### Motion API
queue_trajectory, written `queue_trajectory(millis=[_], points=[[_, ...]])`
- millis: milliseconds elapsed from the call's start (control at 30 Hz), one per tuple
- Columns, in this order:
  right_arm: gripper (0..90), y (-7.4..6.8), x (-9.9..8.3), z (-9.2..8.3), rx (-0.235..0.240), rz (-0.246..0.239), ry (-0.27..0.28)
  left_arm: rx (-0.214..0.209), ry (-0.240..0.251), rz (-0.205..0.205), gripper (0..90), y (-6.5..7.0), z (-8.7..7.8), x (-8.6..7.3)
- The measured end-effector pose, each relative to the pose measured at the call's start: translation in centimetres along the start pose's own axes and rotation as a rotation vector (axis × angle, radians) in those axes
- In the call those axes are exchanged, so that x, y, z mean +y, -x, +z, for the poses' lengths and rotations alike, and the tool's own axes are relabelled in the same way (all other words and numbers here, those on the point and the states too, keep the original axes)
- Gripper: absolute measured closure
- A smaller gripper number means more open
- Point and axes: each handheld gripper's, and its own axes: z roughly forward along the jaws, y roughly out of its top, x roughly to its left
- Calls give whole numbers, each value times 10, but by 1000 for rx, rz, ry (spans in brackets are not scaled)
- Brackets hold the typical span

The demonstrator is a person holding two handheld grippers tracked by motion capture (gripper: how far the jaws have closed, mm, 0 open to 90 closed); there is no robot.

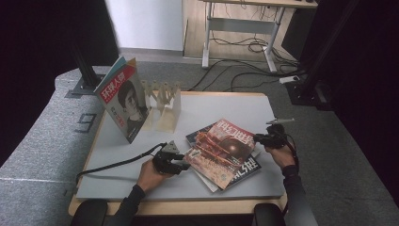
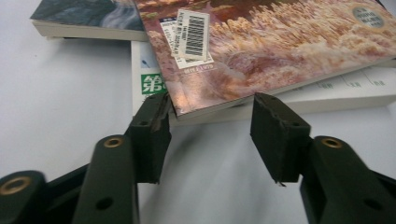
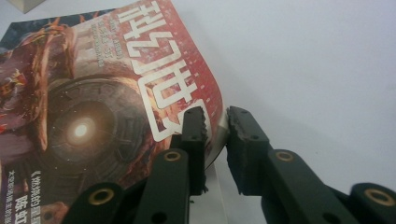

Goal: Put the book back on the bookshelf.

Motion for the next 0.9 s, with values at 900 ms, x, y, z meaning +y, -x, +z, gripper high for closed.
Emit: queue_trajectory(millis=[900], points=[[828,-35,32,-39,39,-85,148,-33,31,-57,268,-21,16,43]])
